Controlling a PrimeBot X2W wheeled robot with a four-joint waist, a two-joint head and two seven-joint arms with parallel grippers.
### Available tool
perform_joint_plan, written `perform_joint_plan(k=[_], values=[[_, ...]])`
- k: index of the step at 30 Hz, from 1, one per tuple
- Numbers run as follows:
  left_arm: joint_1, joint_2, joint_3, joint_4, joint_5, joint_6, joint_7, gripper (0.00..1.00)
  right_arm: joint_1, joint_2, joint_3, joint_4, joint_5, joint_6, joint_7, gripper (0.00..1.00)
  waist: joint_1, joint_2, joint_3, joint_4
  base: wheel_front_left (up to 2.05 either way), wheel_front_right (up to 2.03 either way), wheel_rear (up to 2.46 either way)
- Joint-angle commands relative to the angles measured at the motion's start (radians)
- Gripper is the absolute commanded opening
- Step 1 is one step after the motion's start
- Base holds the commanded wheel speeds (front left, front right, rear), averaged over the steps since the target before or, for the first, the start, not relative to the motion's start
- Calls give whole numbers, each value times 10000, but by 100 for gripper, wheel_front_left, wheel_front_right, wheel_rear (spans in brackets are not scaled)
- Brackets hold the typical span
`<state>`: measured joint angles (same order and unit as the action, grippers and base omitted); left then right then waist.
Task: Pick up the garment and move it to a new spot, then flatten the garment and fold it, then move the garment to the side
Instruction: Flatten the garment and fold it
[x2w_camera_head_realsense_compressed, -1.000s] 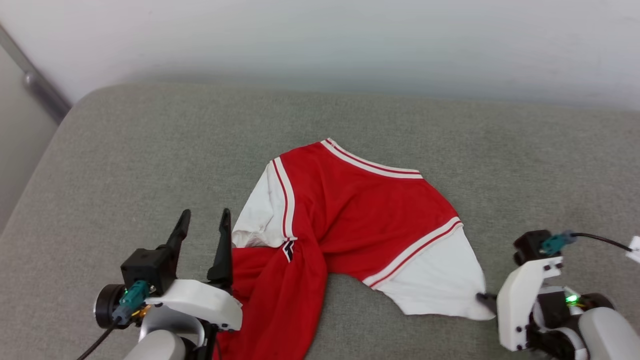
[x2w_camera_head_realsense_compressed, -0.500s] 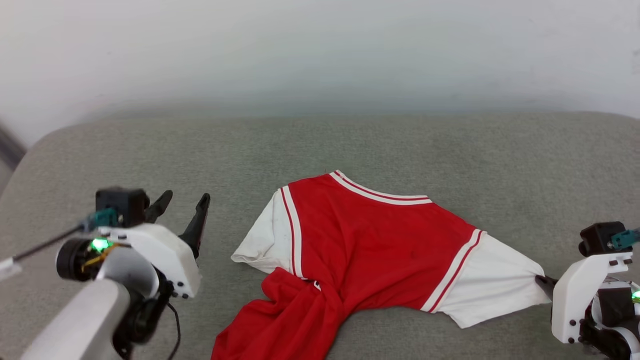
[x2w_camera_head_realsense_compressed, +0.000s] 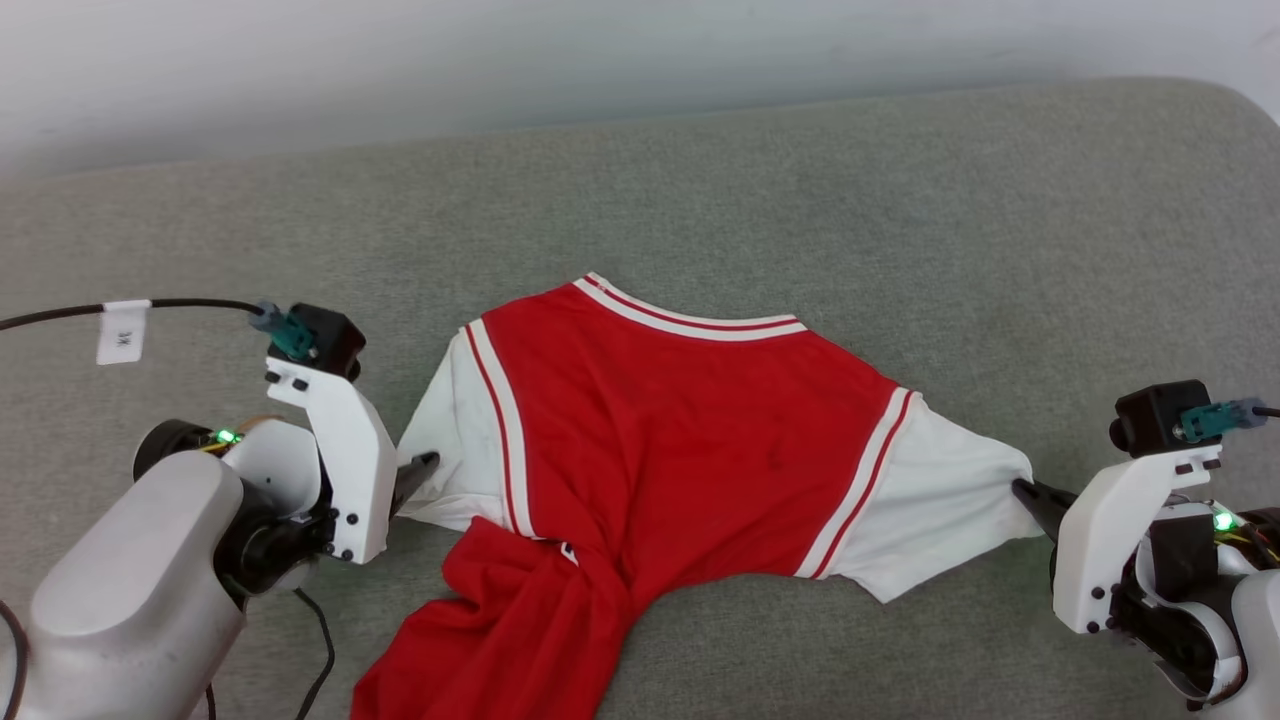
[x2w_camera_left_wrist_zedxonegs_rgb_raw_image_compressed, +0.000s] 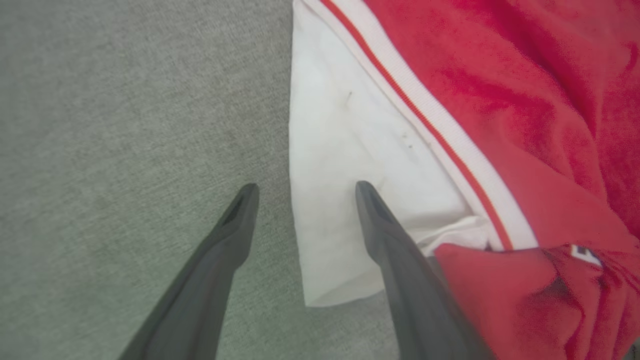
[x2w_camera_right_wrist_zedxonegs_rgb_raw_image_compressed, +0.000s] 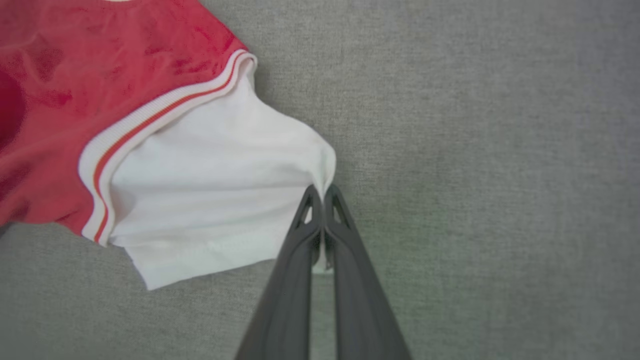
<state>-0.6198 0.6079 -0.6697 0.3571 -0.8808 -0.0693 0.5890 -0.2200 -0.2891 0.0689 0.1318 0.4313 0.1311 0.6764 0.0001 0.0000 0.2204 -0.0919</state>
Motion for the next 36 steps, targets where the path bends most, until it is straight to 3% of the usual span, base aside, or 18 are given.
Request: perform_joint_plan(k=[1, 6, 7, 8, 9, 10, 16, 24, 29, 36], values=[[-227, -102, -191, 382, -117, -137, 390, 100, -167, 53, 40, 29, 27, -6, -87, 0, -1, 0, 264, -231, 0, 0, 0], [-248, -478, -763, 1341, -477, -352, 1620, 100, -278, 82, 107, 99, 54, -6, -195, 0, -1, 0, 443, -359, 0, 0, 0], [-189, -589, -860, 1516, -580, -353, 1880, 95, -276, 90, 122, 115, 62, -6, -208, 0, -1, 0, 457, -376, 0, 0, 0], [-129, -709, -943, 1654, -706, -375, 2117, 48, -284, 107, 140, 125, 75, -6, -242, 0, -1, 0, 462, -396, 0, 0, 0], [-106, -833, -982, 1728, -817, -414, 2218, 9, -297, 108, 156, 128, 72, -6, -256, 0, -1, 0, 462, -414, 0, 0, 0], [-104, -928, -1010, 1808, -905, -440, 2294, 0, -313, 103, 165, 125, 86, -6, -273, 0, -1, 0, 460, -426, 0, 0, 0], [-464, -1009, -955, 1976, -690, -482, 1714, 0, -333, -44, 108, 108, -13, -6, -504, 0, -1, 0, 246, -359, 0, 0, 0], [-1538, -920, -804, 1954, 317, -366, 47, 0, -635, -306, -98, 248, -227, -6, -718, 0, -1, 0, -579, 37, 0, 0, 0], [-2323, -1006, -543, 2137, 976, 102, -1159, 0, -1163, -616, -142, 635, -381, -6, -675, 0, -1, 0, -1144, 320, 0, 0, 0], [-3337, -1337, -229, 2934, 1562, 1094, -2252, 0, -2622, -1089, 49, 1463, -444, -6, -834, 0, -1, 0, -1659, 551, 0, 0, 0]])
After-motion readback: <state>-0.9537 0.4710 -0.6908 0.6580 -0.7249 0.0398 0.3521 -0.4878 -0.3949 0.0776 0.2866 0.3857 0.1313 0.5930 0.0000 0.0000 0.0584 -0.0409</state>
